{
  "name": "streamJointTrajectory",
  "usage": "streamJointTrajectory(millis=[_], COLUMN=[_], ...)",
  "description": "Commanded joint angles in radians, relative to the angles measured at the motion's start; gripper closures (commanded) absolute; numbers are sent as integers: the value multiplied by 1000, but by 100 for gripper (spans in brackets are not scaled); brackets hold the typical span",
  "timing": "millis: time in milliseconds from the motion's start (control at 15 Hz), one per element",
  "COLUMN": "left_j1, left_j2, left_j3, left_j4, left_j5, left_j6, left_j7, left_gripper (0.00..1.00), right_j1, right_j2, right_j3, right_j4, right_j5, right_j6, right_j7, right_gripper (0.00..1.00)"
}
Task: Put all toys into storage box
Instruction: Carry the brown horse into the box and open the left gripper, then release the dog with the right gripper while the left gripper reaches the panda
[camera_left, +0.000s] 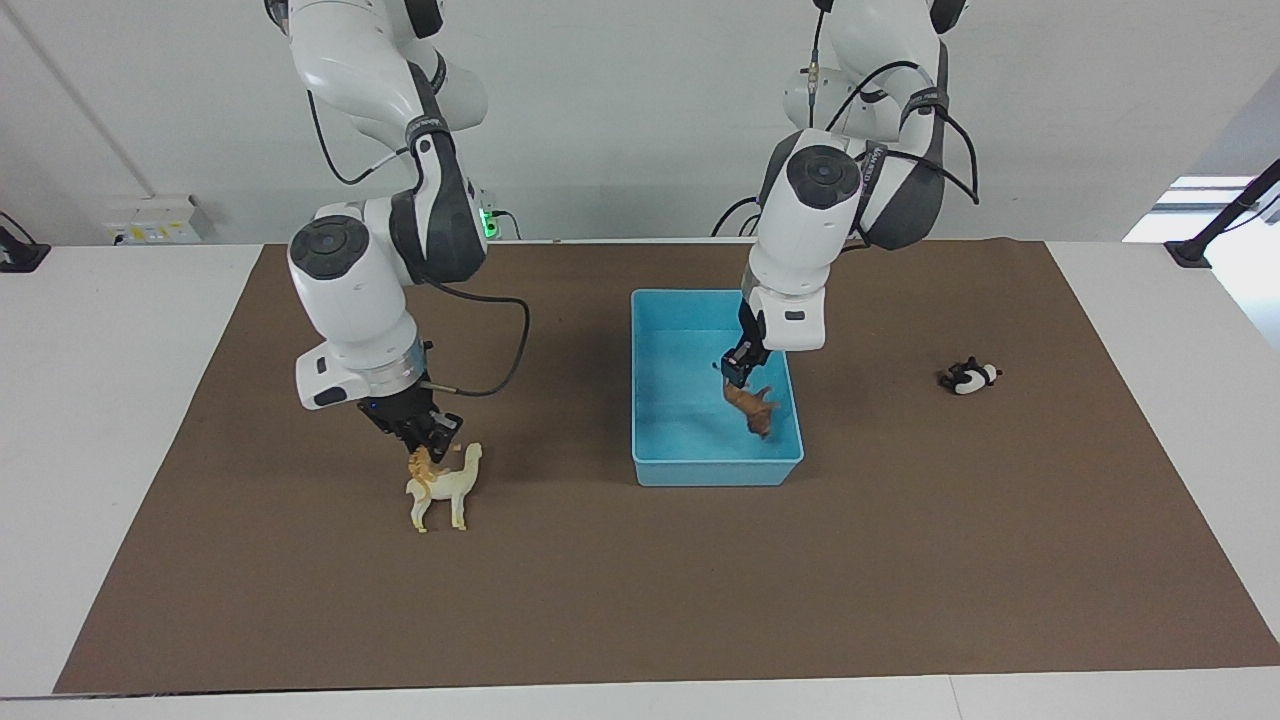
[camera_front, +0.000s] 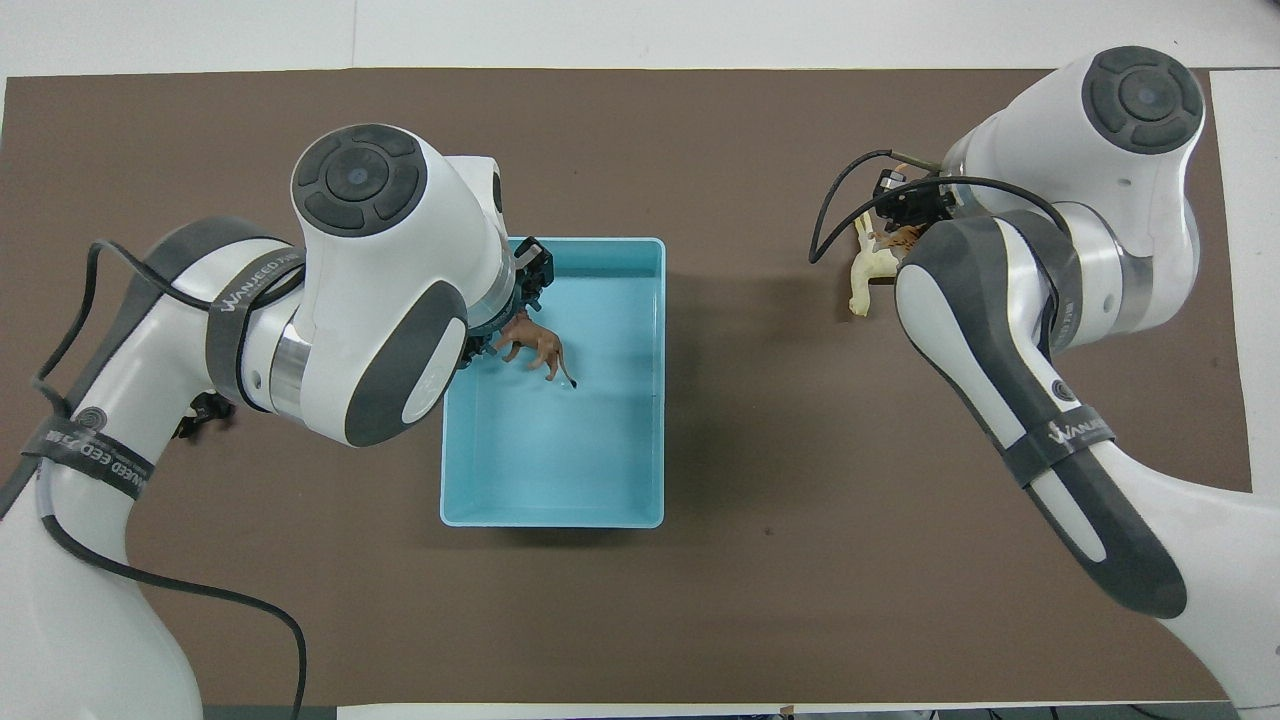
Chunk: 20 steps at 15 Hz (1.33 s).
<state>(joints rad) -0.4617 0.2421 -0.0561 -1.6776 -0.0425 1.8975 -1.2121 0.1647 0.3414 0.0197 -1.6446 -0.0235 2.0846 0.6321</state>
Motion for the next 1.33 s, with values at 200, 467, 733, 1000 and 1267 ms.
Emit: streamJointTrajectory(millis=[200, 467, 733, 1000, 1267], left_j1=[116, 363, 497, 558, 578], left_j2=[-125, -164, -216, -265, -198], left_j3=[30, 30, 30, 30, 30], left_j4=[-53, -59, -204, -393, -406], left_j5=[6, 6, 102, 150, 256], left_j6=[-130, -198, -67, 99, 184], left_j7=[238, 696, 1247, 1521, 1683], left_gripper=[0, 0, 0, 0, 0], right_j1=[146, 350, 432, 478, 373], right_j2=[18, 33, 86, 117, 122], right_j3=[6, 5, 6, -3, -7], right_j4=[57, 117, 167, 261, 292], right_j5=[-7, -10, -3, -25, -102], right_j6=[-15, 5, 51, -108, -156], right_j7=[262, 495, 523, 523, 262], right_gripper=[100, 100, 60, 0, 0])
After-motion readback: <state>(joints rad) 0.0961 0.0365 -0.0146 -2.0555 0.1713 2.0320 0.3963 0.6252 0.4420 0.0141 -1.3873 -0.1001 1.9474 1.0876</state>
